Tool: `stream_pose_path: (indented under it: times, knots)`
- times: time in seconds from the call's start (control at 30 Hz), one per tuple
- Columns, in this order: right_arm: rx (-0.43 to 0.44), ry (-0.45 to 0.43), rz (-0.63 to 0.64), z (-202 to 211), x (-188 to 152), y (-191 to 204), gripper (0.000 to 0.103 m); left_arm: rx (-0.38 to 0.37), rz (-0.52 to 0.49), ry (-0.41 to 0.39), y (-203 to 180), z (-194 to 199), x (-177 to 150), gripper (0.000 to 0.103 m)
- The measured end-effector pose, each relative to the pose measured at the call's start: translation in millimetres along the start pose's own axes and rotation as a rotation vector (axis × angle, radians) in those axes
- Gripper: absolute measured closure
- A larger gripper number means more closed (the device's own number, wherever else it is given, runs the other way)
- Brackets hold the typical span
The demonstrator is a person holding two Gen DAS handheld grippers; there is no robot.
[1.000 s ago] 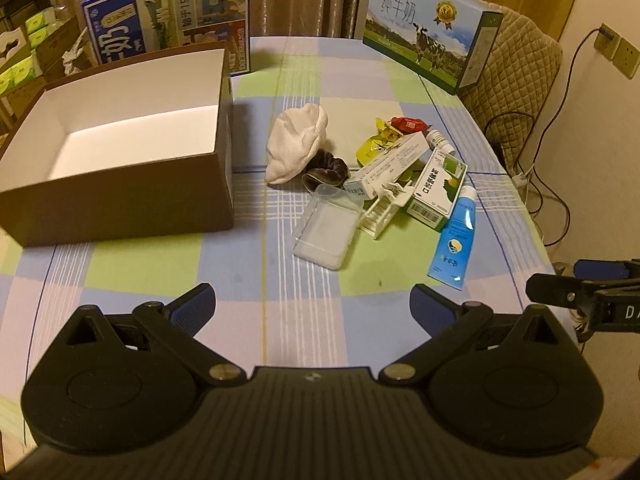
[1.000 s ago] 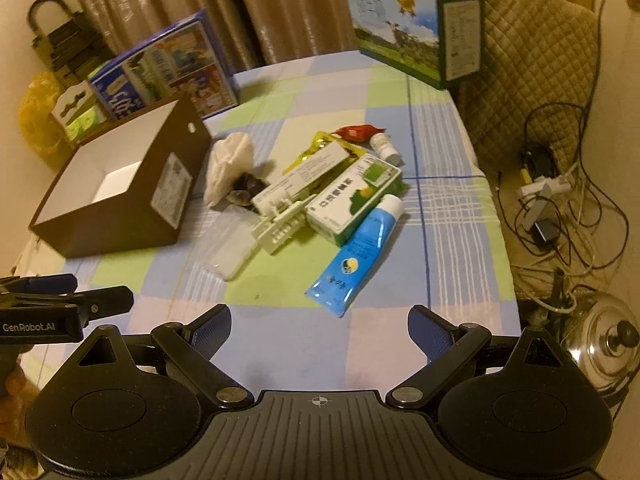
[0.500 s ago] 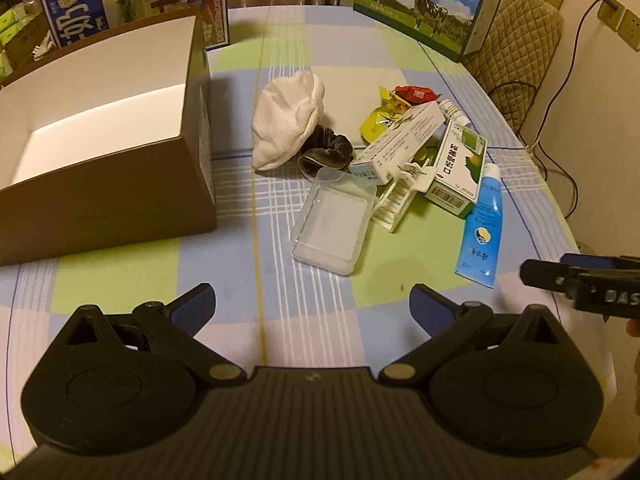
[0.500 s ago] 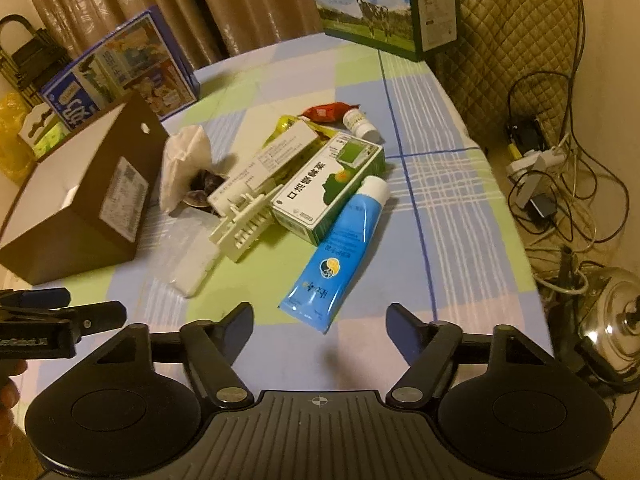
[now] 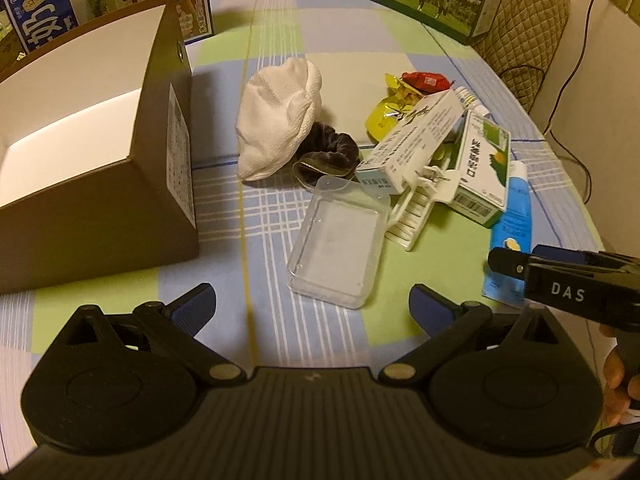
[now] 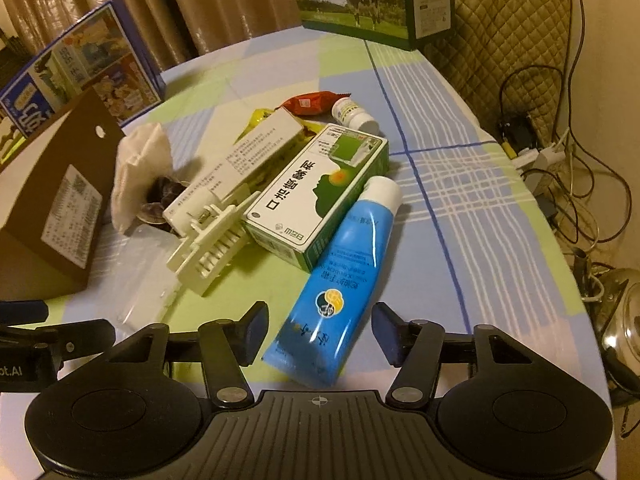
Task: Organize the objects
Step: 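Grasp the blue tube with the right tool while the left tool grasps the clear tray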
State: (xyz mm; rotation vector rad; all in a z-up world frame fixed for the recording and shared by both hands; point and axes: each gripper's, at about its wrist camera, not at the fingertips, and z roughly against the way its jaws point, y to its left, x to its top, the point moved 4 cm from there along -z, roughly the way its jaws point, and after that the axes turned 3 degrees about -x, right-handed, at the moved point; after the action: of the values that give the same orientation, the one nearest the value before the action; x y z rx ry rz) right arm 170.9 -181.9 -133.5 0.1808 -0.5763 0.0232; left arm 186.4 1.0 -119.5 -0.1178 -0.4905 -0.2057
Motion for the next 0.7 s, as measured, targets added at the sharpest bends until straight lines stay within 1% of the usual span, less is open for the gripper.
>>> stream_pose_path:
  times: [0.1,0.17,0.27,0.33,0.43,0.5,0.6,0.7]
  knots:
    - [-0.023,-0.019,0.012,-6,1,3,0.049,0.003,-0.010,0.009,0,-7,1,0.005]
    - [-0.036,-0.030,0.042,-8,2,6,0.050,0.000,-0.015,0.015,-1,-10,2,0.005]
    - [-0.082,-0.041,0.094,-11,1,10,0.055,0.001,-0.023,0.018,-3,-14,4,0.005]
    - [-0.075,-0.040,0.087,-11,0,8,0.056,-0.005,-0.030,0.017,-5,-17,6,0.005]
    - [-0.059,-0.027,0.063,-9,2,-1,0.063,-0.008,-0.044,0.016,-8,-21,10,0.006]
    - [-0.069,-0.013,0.057,-7,3,-7,0.083,-0.007,-0.057,0.017,-10,-24,12,0.006]
    - [-0.040,0.009,0.048,-2,2,-20,0.085,-0.009,-0.079,0.020,-13,-30,15,0.007]
    - [-0.037,0.022,0.033,5,-1,-34,0.085,-0.006,-0.105,0.025,-16,-37,18,0.012]
